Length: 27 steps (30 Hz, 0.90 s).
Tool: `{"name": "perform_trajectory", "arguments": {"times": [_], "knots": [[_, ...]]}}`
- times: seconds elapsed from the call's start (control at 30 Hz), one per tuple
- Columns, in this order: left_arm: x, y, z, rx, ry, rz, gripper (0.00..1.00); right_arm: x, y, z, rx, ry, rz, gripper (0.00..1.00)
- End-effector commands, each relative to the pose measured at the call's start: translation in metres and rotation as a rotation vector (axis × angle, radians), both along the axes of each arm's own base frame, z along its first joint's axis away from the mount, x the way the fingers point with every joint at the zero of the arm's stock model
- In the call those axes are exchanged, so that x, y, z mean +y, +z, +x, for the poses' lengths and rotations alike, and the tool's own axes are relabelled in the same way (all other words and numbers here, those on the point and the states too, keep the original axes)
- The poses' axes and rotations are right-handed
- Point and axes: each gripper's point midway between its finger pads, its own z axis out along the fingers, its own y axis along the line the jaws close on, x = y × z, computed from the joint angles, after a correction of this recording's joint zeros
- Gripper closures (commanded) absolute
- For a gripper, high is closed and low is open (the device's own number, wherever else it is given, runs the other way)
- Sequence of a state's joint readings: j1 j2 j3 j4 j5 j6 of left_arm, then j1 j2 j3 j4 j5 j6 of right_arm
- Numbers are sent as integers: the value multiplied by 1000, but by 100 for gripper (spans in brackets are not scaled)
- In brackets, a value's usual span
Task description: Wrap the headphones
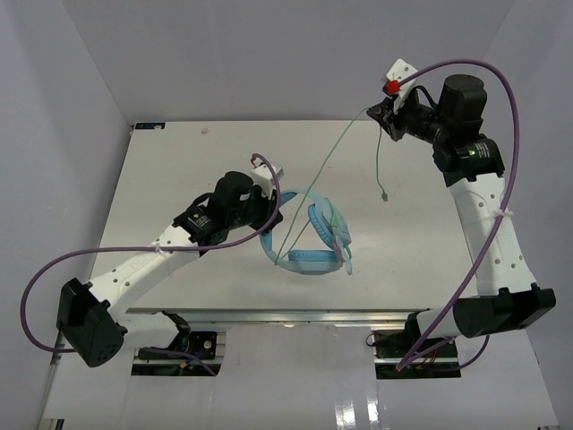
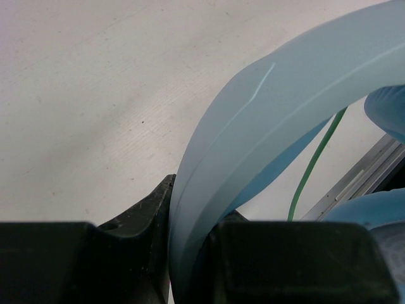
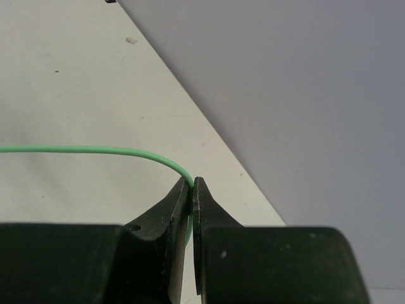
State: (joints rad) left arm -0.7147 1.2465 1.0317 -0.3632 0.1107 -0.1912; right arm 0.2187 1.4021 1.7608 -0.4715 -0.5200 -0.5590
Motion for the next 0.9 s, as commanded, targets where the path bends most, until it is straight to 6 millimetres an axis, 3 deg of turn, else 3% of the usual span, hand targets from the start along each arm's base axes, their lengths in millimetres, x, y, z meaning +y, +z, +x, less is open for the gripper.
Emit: {"name": "perform_trajectory", "arguments": {"times": [0.0,0.03,0.17,0.43,0.63,0.87], "knots": [[1,79,-5,-124,0,-140,100,4,-8,-18,56,67,116,92],[2,84,-5,-127,6,-144,100,4,-2,-21,42,74,129,92],[8,115,-10,-158,14,-174,100,8,-44,-24,126,106,173,92],[8,170,-11,-197,30,-238,100,23,-95,-31,268,203,252,92],[-7,201,-11,-184,-2,-321,100,40,-116,-49,380,342,341,92],[-26,215,-2,-118,19,-446,100,48,-115,-64,406,426,406,92]]}}
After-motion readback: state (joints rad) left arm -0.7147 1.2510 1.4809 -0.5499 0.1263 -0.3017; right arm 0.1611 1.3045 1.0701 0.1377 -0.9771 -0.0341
